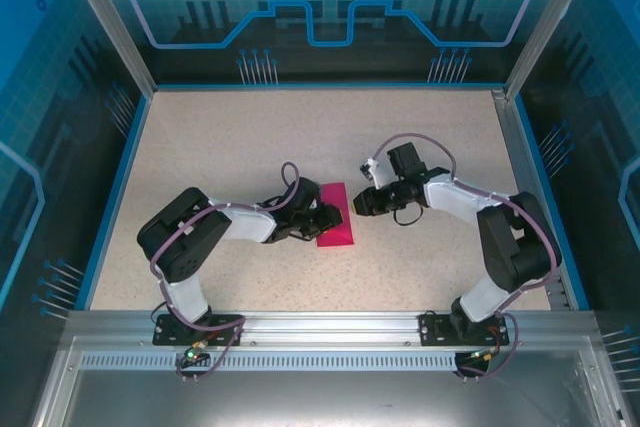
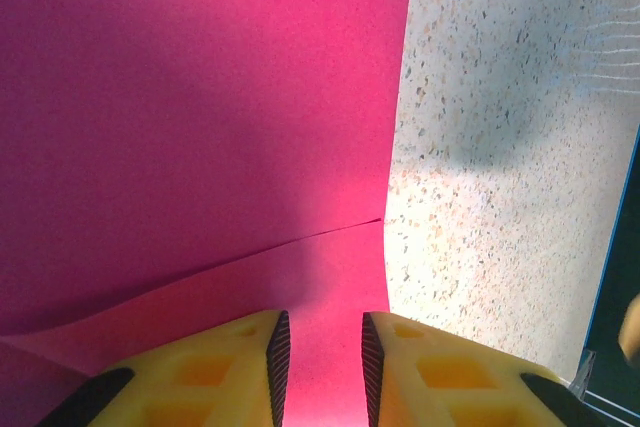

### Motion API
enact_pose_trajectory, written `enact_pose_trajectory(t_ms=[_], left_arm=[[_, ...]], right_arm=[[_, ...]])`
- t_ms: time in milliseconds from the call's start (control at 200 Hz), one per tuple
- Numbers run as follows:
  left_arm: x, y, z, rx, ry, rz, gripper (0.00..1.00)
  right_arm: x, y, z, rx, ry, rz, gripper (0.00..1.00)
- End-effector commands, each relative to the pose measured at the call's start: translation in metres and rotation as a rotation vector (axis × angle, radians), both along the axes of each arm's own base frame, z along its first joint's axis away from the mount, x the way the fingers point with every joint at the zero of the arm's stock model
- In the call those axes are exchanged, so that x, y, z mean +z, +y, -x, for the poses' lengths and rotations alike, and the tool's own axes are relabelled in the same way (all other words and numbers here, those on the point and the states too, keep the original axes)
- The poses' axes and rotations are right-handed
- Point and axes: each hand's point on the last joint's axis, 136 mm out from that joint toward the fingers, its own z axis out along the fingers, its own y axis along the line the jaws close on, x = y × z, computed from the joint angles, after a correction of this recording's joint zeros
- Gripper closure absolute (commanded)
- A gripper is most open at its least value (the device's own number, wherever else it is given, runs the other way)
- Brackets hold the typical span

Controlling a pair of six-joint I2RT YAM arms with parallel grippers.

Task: Fold a paper plane with a square sheet of paper (pick it up from the middle)
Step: Fold the triangle a second time at the center of the table.

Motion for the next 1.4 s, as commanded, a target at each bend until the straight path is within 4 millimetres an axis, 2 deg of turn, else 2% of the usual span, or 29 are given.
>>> enact_pose_trajectory(t_ms=[0, 75, 110, 230, 355, 440, 705, 1185, 1306, 1396], left_arm=[[-0.045, 0.019, 0.030, -0.002, 0.124, -0.122, 0.70], [-0.046, 0.020, 0.030, -0.003, 0.123, -0.124, 0.70], [-0.045, 0.019, 0.030, -0.004, 0.122, -0.123, 0.70], [-0.044, 0.019, 0.030, -0.009, 0.121, -0.123, 0.70], [-0.042, 0.017, 0.029, -0.013, 0.117, -0.125, 0.70], [-0.042, 0.017, 0.028, -0.013, 0.118, -0.125, 0.70], [-0.041, 0.016, 0.028, -0.015, 0.117, -0.125, 0.70], [-0.043, 0.017, 0.027, -0.016, 0.127, -0.134, 0.70], [-0.043, 0.016, 0.027, -0.016, 0.127, -0.134, 0.70], [-0.043, 0.016, 0.027, -0.018, 0.126, -0.134, 0.70]], right_arm=[[-0.007, 0.016, 0.038, 0.065, 0.096, 0.017, 0.88], [-0.010, 0.025, 0.043, 0.054, 0.098, 0.042, 0.91], [-0.019, 0.024, 0.052, 0.051, 0.129, 0.046, 0.92], [-0.025, 0.037, 0.061, 0.057, 0.160, 0.024, 0.93], [-0.034, 0.041, 0.063, 0.043, 0.176, 0.056, 0.93], [-0.043, 0.037, 0.060, 0.005, 0.185, 0.083, 0.93], [-0.053, 0.027, 0.049, -0.076, 0.234, 0.056, 0.93], [-0.086, -0.006, 0.073, -0.115, 0.352, 0.151, 0.91], [-0.088, -0.012, 0.075, -0.129, 0.359, 0.176, 0.91], [-0.079, -0.009, 0.073, -0.125, 0.349, 0.150, 0.91]])
